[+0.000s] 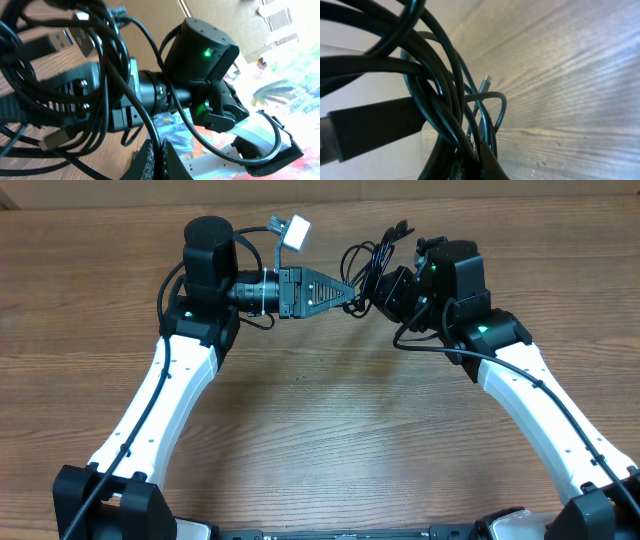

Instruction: Untangle cables

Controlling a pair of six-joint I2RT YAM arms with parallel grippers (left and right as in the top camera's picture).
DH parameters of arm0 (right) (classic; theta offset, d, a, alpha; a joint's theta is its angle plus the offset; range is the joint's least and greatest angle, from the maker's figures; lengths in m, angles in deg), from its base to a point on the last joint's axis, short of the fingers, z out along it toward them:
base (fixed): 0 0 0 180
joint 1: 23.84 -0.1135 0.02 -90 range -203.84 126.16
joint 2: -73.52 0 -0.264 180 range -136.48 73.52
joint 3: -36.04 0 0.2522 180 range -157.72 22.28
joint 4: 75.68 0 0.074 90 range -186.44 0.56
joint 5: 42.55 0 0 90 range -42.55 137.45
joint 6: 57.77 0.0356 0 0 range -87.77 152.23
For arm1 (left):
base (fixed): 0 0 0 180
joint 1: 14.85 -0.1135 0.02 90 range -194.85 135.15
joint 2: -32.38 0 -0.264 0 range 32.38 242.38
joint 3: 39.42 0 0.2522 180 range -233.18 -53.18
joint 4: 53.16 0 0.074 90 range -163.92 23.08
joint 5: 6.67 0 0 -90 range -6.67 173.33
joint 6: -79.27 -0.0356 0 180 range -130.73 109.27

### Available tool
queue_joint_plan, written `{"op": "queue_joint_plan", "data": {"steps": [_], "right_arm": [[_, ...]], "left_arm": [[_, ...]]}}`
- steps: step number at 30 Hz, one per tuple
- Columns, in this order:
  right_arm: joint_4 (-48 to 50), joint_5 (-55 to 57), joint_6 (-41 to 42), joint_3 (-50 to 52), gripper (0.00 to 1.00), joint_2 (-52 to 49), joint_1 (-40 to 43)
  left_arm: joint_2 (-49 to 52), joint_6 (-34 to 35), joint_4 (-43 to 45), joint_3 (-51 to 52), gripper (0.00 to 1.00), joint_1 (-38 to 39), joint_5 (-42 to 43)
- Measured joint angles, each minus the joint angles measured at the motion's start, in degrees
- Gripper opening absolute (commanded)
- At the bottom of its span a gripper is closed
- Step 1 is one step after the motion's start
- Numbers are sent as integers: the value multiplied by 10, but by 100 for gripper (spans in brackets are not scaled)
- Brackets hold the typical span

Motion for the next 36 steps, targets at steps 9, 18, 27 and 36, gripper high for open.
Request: {"op": "queue_joint_plan", "data": {"steps": [9,18,27,36], "right_arm": [[-95,-19,0,0,4,0,0],[-123,-85,-8,0,4,0,-1],[-125,-163,-32,0,4,0,0],[-77,-223,-37,0,4,0,1]], "left_arm": [[0,-16,-13,0,4,-65,-15],[0,-98,-146,0,4,-123,-46],[0,-190,-258,0,4,-144,-134],[0,-238,-369,-2,4,-144,-268]]}}
